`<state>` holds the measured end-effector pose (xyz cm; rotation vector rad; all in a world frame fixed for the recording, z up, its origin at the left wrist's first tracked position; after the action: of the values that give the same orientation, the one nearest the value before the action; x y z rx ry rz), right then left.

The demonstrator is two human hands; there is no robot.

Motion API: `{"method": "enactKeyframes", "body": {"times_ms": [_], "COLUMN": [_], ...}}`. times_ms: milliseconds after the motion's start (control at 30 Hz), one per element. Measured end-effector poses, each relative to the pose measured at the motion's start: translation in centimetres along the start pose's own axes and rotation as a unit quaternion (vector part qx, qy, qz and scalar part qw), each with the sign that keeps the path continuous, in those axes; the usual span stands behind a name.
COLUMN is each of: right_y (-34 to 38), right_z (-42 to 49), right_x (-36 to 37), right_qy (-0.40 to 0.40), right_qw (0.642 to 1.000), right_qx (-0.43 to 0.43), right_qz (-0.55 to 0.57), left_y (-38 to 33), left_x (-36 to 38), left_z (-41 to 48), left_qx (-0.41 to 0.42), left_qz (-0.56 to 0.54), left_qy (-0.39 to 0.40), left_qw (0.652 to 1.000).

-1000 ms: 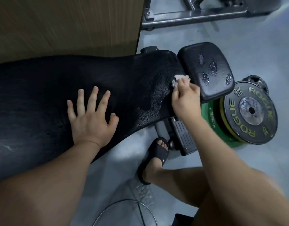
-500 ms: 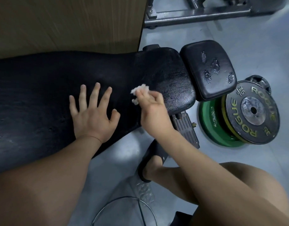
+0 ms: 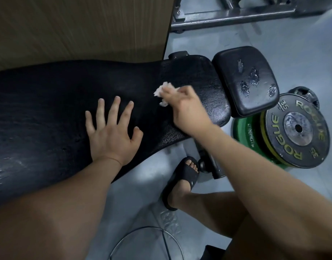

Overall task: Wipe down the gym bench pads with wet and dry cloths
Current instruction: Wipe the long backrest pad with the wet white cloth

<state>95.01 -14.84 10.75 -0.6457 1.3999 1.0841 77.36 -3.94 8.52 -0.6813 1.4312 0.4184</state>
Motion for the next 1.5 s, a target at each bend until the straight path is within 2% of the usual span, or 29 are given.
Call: {"method": "enactKeyframes", "body": {"times_ms": [67,133,200,233,267,333,400,433,567,700,800,900,967,1067,1100,1133,1233,1300,1367,1467,1500], "right_y": [-4.3,-8.4,-9.0,-7.8,-6.2,-2.3,-0.1,-0.5,-4.4,-3.0,-3.2,-4.3,-6.6,-8.7,-7.6,-5.7,1.1,1.7,-2.1,-9.0,-9.5], "right_z": [1.3,2.4,3.1,3.4,3.9,4.6,4.7,4.8,6.5,6.6,5.9,6.5,7.6,8.6,8.9,9.2,8.7,8.0,8.0,7.0,6.5], "right_x": [-1.2,-1.8,-1.9,-1.7,-1.1,0.2,0.5,0.0,-1.5,-1.7,-1.8,-1.0,-1.3,-2.1,-1.9,-1.4,0.9,1.0,-0.3,-2.1,-2.3], "right_qy": [-0.025,-0.010,-0.029,-0.044,-0.053,-0.033,-0.004,-0.001,-0.017,-0.036,-0.080,-0.062,-0.037,-0.039,-0.037,-0.032,-0.027,-0.023,-0.038,-0.040,-0.040], "right_qw": [0.998,0.980,0.958,0.955,0.961,0.984,0.997,0.999,0.992,0.995,0.991,0.990,0.982,0.950,0.950,0.959,0.995,0.999,0.996,0.970,0.963], "right_qx": [0.065,0.196,0.284,0.291,0.271,0.173,0.068,0.046,0.124,0.092,0.098,0.101,0.156,0.305,0.309,0.281,0.091,0.015,0.054,0.221,0.248], "right_qz": [-0.011,-0.022,-0.023,-0.016,0.004,0.037,0.034,0.024,0.001,0.007,-0.040,-0.083,-0.096,-0.058,-0.038,-0.024,-0.004,-0.023,-0.061,-0.093,-0.095], "left_y": [0.0,0.0,0.0,0.0,0.0,0.0,0.0,0.0,0.0,0.0,0.1,0.1,0.0,0.1,0.1,0.1,0.0,0.0,0.0,0.1,0.1], "left_x": [0.0,0.1,0.1,0.1,0.0,0.0,0.0,-0.1,-0.1,-0.2,-0.2,-0.1,0.0,0.0,0.0,0.0,-0.1,0.0,0.0,0.0,0.0], "left_z": [0.0,0.0,0.0,0.0,0.0,0.0,0.1,0.0,0.1,0.1,0.1,0.1,0.1,0.1,0.1,0.1,0.1,0.1,0.1,0.1,0.1], "left_qx": [0.001,0.000,-0.001,-0.001,-0.001,-0.001,-0.001,0.000,0.000,-0.001,-0.004,-0.003,-0.003,-0.004,-0.005,-0.006,-0.004,-0.003,-0.003,-0.006,-0.007], "left_qz": [0.000,0.001,0.001,0.000,-0.001,-0.002,0.000,-0.001,-0.006,-0.004,0.003,0.002,0.003,0.004,0.003,0.003,0.004,0.003,0.005,0.003,0.001], "left_qy": [0.001,0.000,-0.001,-0.001,-0.001,0.001,0.001,0.001,0.002,0.003,0.004,0.008,0.011,0.013,0.013,0.011,0.004,0.007,0.011,0.010,0.010], "left_qw": [1.000,1.000,1.000,1.000,1.000,1.000,1.000,1.000,1.000,1.000,1.000,1.000,1.000,1.000,1.000,1.000,1.000,1.000,1.000,1.000,1.000]}}
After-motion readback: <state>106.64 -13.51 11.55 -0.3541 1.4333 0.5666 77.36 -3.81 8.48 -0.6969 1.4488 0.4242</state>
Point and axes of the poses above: each hand's wrist, its own z-axis towards the middle knuckle, its own x-axis out of the palm, y = z × x, the point moved 7 cm from there along z, towards the middle knuckle
